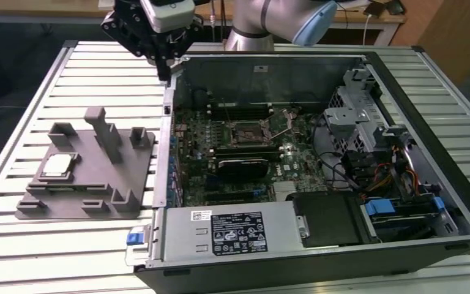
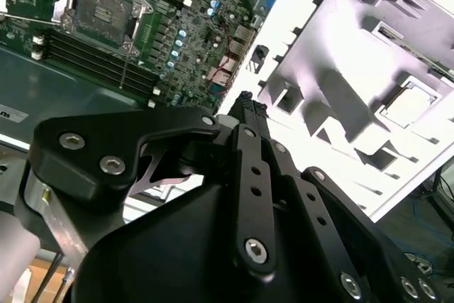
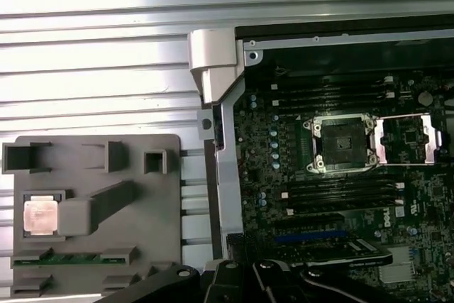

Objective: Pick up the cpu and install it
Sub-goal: 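Reach for the cpu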

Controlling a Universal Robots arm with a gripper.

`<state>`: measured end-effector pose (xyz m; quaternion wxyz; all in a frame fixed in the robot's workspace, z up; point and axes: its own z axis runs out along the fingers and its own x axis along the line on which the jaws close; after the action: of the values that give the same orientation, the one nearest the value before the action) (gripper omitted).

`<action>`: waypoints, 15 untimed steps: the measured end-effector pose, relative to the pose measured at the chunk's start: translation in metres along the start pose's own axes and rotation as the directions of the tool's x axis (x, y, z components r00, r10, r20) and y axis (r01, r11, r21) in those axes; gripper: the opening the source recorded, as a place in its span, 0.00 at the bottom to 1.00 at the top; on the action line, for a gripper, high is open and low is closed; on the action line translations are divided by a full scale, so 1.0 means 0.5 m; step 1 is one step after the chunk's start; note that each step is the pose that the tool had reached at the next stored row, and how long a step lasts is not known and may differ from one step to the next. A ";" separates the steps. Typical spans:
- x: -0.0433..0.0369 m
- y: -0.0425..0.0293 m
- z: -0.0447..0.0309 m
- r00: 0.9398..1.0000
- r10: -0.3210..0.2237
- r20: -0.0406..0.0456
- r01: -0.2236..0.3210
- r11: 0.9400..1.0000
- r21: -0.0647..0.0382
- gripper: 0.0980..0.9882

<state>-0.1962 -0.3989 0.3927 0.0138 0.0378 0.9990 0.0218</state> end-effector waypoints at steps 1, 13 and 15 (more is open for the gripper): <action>0.003 0.000 0.000 1.000 0.000 0.000 0.000 1.000 0.000 0.01; 0.040 -0.003 0.002 1.000 0.000 0.000 0.000 1.000 0.000 0.01; 0.046 -0.004 0.002 1.000 0.000 0.000 0.000 1.000 0.000 0.01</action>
<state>-0.2195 -0.3989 0.3910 0.0138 0.0379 0.9990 0.0217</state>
